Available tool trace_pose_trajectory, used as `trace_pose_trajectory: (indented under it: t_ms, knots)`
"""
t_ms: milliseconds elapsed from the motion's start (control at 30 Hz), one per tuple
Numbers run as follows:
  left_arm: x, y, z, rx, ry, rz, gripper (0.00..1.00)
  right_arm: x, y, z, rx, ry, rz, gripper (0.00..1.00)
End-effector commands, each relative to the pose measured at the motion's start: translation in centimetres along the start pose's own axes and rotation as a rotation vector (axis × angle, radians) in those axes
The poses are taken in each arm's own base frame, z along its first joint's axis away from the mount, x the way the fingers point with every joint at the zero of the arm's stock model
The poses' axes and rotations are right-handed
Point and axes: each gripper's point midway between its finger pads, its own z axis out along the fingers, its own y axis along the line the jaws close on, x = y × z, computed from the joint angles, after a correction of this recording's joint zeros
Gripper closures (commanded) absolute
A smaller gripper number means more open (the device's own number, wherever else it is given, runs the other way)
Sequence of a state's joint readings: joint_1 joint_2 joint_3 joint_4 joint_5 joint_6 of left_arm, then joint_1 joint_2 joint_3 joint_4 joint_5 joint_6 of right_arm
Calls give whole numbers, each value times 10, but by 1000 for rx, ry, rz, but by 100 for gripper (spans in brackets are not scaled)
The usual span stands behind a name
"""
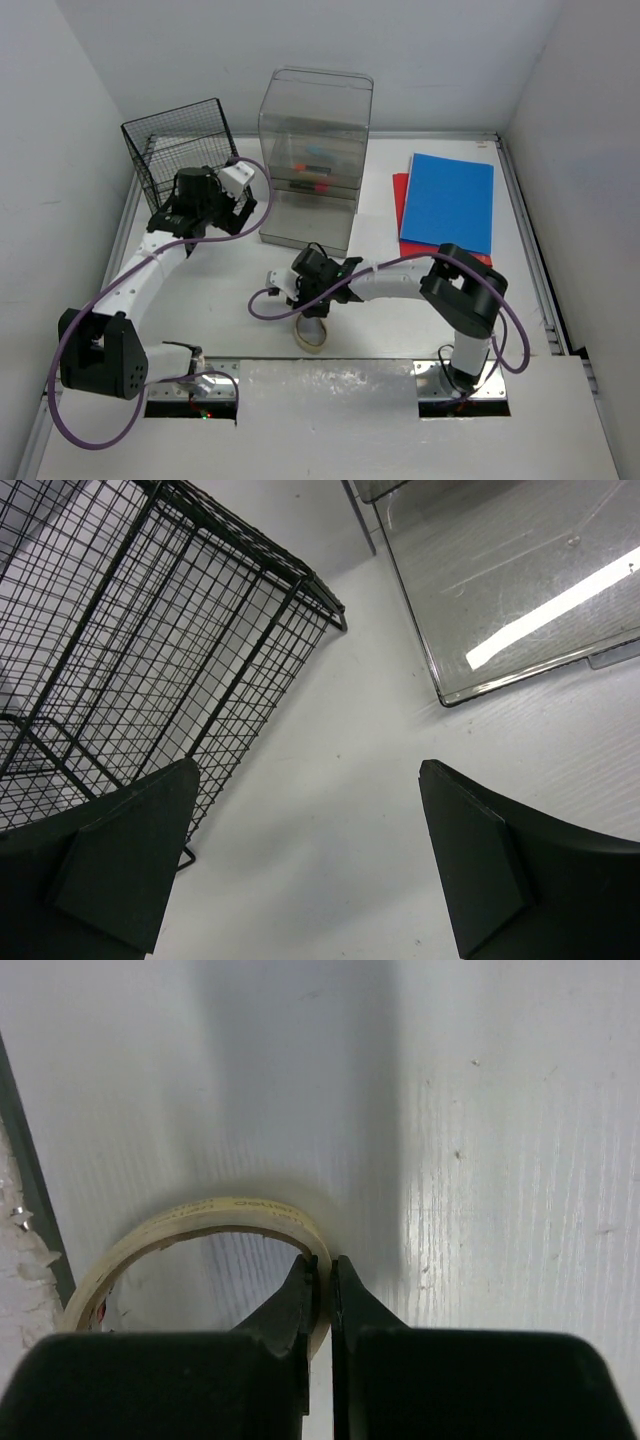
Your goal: Organize the desk
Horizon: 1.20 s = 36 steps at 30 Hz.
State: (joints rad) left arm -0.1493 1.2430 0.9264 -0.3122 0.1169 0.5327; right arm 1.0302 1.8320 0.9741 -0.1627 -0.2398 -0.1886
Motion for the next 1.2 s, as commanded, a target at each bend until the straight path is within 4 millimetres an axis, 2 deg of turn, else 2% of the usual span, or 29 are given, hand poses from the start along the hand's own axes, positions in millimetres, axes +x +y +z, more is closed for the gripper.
trace_pose_trajectory:
  t_ms: [0, 100, 133, 200, 233, 300, 333, 367, 433, 500, 533, 567, 600, 767, 867, 900, 967, 1000, 1067, 1100, 1167]
  knots:
    - [-14, 10, -6, -36, -61, -7, 9, -18, -5, -17, 37, -54, -1, 100]
    - [-14, 11, -6, -43, -63, -14, 9, -62, -21, -52, 118, -240, -16, 100]
    - [-14, 11, -6, -45, -64, -16, 9, -72, -33, -63, 178, -285, -6, 100]
    - [-14, 11, -6, -44, -64, -15, 9, -98, -70, -98, 327, -430, 92, 100]
    - [-14, 11, -6, -42, -64, -16, 9, -89, -110, -116, 471, -443, 197, 100]
    - [-14, 10, -6, -40, -63, -16, 9, -83, -152, -136, 621, -521, 476, 100]
    - [-13, 10, -6, -39, -61, -14, 9, -67, -179, -148, 705, -532, 600, 100]
    - [-13, 10, -6, -38, -60, -15, 9, -61, -195, -144, 740, -550, 725, 100]
    - [-14, 10, -6, -39, -61, -11, 9, -52, -219, -133, 811, -513, 806, 100]
    - [-13, 10, -6, -38, -60, -10, 9, -52, -231, -123, 840, -492, 854, 100]
    - [-12, 10, -5, -36, -59, -10, 9, -62, -242, -127, 861, -530, 901, 100]
    - [-13, 10, -5, -36, -59, -9, 9, -56, -246, -114, 869, -507, 932, 100]
    - [-13, 9, -6, -35, -60, -8, 9, -63, -252, -115, 875, -545, 984, 100]
    - [-12, 8, -5, -25, -60, -6, 9, -62, -273, -112, 964, -589, 1075, 100]
    - [-12, 7, -5, -23, -59, -3, 9, -60, -278, -99, 963, -576, 1108, 97]
    - [-11, 7, -4, -22, -57, -2, 9, -63, -276, -89, 925, -569, 1106, 89]
    - [-10, 6, -3, -19, -54, -1, 9, -65, -276, -79, 887, -563, 1115, 82]
    - [-9, 6, -2, -17, -50, -1, 9, -69, -273, -70, 846, -557, 1111, 72]
    - [-10, 6, -3, -18, -53, 1, 9, -71, -272, -64, 819, -545, 1103, 61]
    - [-9, 6, -3, -18, -52, 2, 9, -72, -271, -65, 813, -526, 1084, 51]
    - [-10, 6, -4, -14, -52, 2, 9, -74, -270, -71, 815, -521, 1059, 44]
